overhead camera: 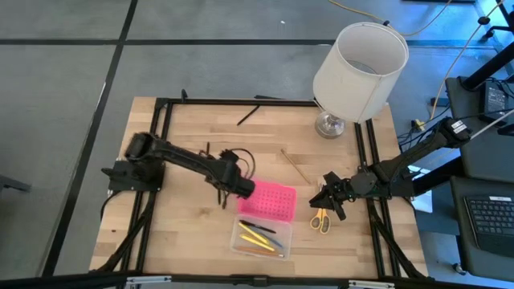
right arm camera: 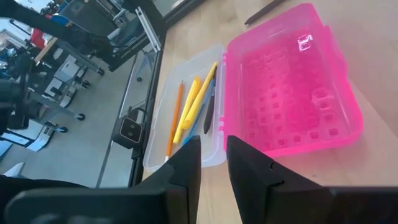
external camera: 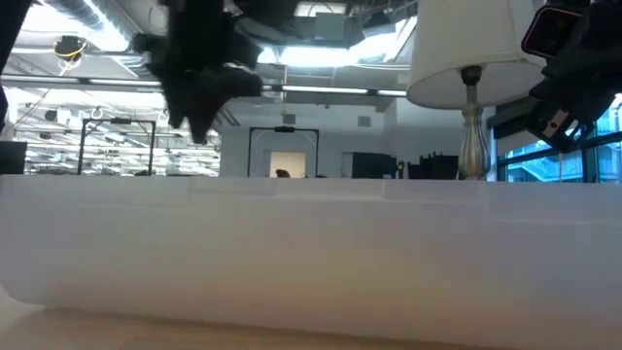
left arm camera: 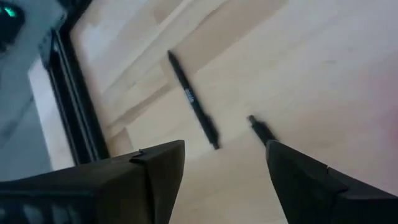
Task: Pick & place school supplies into a supply box
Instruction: Put the black pen into the pink supply box
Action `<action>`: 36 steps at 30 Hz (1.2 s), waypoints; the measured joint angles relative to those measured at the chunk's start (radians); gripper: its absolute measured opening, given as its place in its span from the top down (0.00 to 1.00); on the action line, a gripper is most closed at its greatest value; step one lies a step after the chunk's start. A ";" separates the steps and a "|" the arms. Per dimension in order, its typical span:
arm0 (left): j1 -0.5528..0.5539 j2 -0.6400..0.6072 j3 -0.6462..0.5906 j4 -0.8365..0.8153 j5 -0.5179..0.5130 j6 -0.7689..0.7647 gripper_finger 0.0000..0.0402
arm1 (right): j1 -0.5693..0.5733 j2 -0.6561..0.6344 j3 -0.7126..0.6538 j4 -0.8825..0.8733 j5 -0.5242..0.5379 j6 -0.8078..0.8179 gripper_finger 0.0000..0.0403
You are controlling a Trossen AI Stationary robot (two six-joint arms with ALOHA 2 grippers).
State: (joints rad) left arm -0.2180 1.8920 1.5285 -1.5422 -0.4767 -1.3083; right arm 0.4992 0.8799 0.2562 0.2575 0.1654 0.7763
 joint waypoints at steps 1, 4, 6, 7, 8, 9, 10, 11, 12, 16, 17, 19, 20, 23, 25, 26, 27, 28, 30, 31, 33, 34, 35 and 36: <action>0.003 -0.038 -0.044 0.028 0.004 -0.014 0.46 | 0.000 0.000 0.000 -0.001 0.000 -0.001 0.79; 0.016 -0.175 -0.190 0.196 0.010 -0.073 0.46 | 0.000 0.000 0.000 -0.002 0.000 -0.024 0.79; 0.031 -0.252 -0.289 0.349 0.023 -0.111 0.45 | 0.000 0.000 0.000 -0.002 0.000 -0.026 0.79; 0.035 -0.281 -0.334 0.424 0.024 -0.141 0.45 | 0.000 0.000 0.000 -0.002 0.000 -0.026 0.79; 0.038 -0.307 -0.376 0.489 0.025 -0.169 0.45 | 0.000 0.000 0.000 -0.002 0.000 -0.026 0.79; 0.039 -0.329 -0.415 0.544 0.025 -0.196 0.45 | 0.000 0.000 0.000 -0.002 0.001 -0.026 0.79; 0.040 -0.344 -0.448 0.592 0.026 -0.225 0.45 | 0.000 0.000 0.000 -0.002 0.000 -0.026 0.79; 0.041 -0.354 -0.478 0.636 0.027 -0.256 0.45 | 0.000 0.000 0.000 -0.002 0.000 -0.026 0.79; 0.042 -0.360 -0.505 0.667 0.030 -0.291 0.45 | 0.000 0.000 0.000 -0.002 0.000 -0.026 0.79; 0.044 -0.356 -0.577 0.789 0.042 -0.398 0.46 | 0.000 0.000 0.000 -0.002 0.000 -0.026 0.79; 0.044 -0.349 -0.591 0.809 0.051 -0.404 0.46 | 0.000 0.000 0.000 -0.002 0.000 -0.026 0.79; 0.043 -0.341 -0.617 0.831 0.070 -0.429 0.45 | 0.000 0.000 0.000 -0.002 0.000 -0.026 0.79; 0.043 -0.338 -0.626 0.838 0.077 -0.449 0.45 | 0.000 0.000 0.000 -0.002 0.000 -0.026 0.79; 0.044 -0.336 -0.654 0.843 0.092 -0.483 0.45 | 0.000 0.000 0.000 -0.004 0.000 -0.026 0.79; 0.044 -0.336 -0.669 0.852 0.111 -0.495 0.45 | 0.000 0.000 0.000 -0.007 0.000 -0.026 0.79; 0.043 -0.336 -0.674 0.860 0.116 -0.496 0.45 | 0.000 0.000 0.000 -0.007 0.000 -0.026 0.79; 0.043 -0.336 -0.679 0.868 0.121 -0.496 0.45 | 0.000 0.000 0.000 -0.007 0.000 -0.026 0.79; 0.043 -0.336 -0.685 0.879 0.127 -0.496 0.46 | 0.000 0.000 0.000 -0.008 0.000 -0.026 0.79; 0.043 -0.333 -0.701 0.919 0.130 -0.496 0.46 | 0.000 0.000 0.000 -0.008 0.000 -0.026 0.79; 0.043 -0.331 -0.708 0.941 0.130 -0.496 0.46 | 0.000 0.000 0.000 -0.008 0.000 -0.026 0.79; 0.045 -0.330 -0.715 0.951 0.129 -0.495 0.46 | 0.000 0.000 0.000 -0.008 0.000 -0.027 0.79; 0.048 -0.330 -0.718 0.951 0.129 -0.495 0.46 | 0.000 0.000 0.000 -0.008 0.000 -0.026 0.79; 0.052 -0.330 -0.720 0.949 0.130 -0.495 0.46 | 0.000 0.000 0.000 -0.008 0.000 -0.026 0.79; 0.056 -0.330 -0.721 0.940 0.130 -0.493 0.45 | 0.000 0.000 0.000 -0.008 0.000 -0.026 0.79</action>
State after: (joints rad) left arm -0.1622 1.5620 0.8077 -0.6017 -0.3468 -1.8015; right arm 0.4992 0.8795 0.2562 0.2493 0.1658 0.7502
